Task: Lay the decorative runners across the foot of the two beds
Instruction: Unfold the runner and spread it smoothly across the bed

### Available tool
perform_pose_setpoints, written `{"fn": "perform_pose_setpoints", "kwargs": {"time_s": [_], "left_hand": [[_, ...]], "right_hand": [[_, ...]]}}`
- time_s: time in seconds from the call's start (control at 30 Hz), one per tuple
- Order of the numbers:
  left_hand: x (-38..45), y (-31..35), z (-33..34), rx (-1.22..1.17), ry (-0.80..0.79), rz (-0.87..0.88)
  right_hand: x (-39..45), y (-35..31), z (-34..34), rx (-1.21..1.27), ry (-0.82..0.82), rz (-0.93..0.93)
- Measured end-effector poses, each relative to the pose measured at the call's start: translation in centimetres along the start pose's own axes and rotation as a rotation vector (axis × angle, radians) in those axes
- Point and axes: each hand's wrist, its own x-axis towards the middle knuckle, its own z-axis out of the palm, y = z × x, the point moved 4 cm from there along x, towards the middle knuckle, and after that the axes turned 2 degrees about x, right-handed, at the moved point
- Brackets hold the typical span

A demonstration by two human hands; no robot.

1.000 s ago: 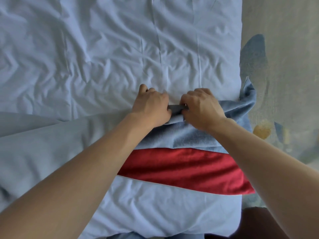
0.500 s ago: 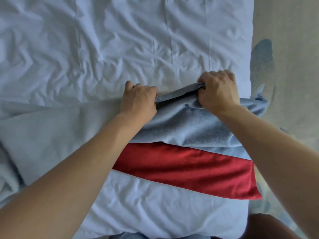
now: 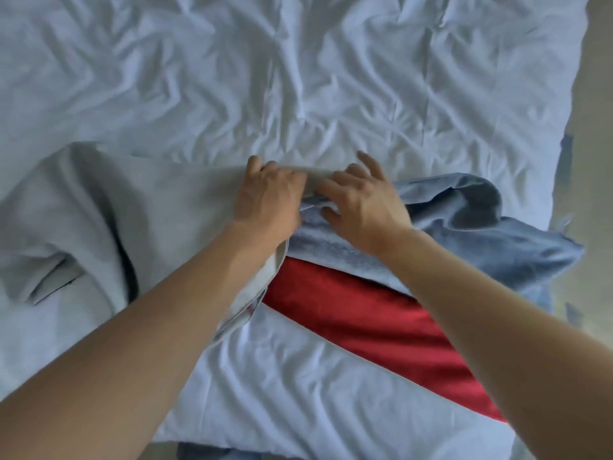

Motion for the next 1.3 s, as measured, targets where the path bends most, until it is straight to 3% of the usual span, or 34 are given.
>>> {"fn": "perform_pose_setpoints", "kwargs": {"time_s": [0.03,0.17,0.23,0.4,0.53,0.67,0.9,1.13,1.3], "left_hand": [[0.1,-0.8,-0.1,0.005,0.006,0.008],[0.2,-4.7,-0.5,0.003,-0.032,0.069],[0.4,-6.5,-0.8,0.003,-0.076,0.090],[0.0,-11.0,-1.4,-0.016,-0.089,0.173],[-0.8,-15.7,-2.4,-0.039,-0.050,0.192],[-1.2,-16.8,-3.2,-0.100,-0.016,0.236],[-2.9,-18.9,-3.3,-0.125,0.065,0.159],[-2.1,-18.6,-4.2,-0.161,0.001,0.089],[-4.7,-20.0,-3.9,-0.223,0.092,0.017]], "right_hand": [[1.1,-1.1,0.3,-0.011,0.031,-0.014],[2.3,2.3,-1.2,-0.142,-0.002,0.359],[2.6,2.0,-1.6,-0.179,-0.041,0.442],[8.1,-9.6,0.8,-0.075,-0.003,0.103],[10.3,-11.4,0.9,-0.111,0.067,0.209],[11.9,-12.2,1.5,-0.187,0.016,0.325],[12.8,-16.3,1.2,-0.053,0.080,0.084],[13.5,-13.8,0.6,-0.173,0.056,0.258],[13.9,-14.5,0.0,-0.072,0.046,0.184]]}}
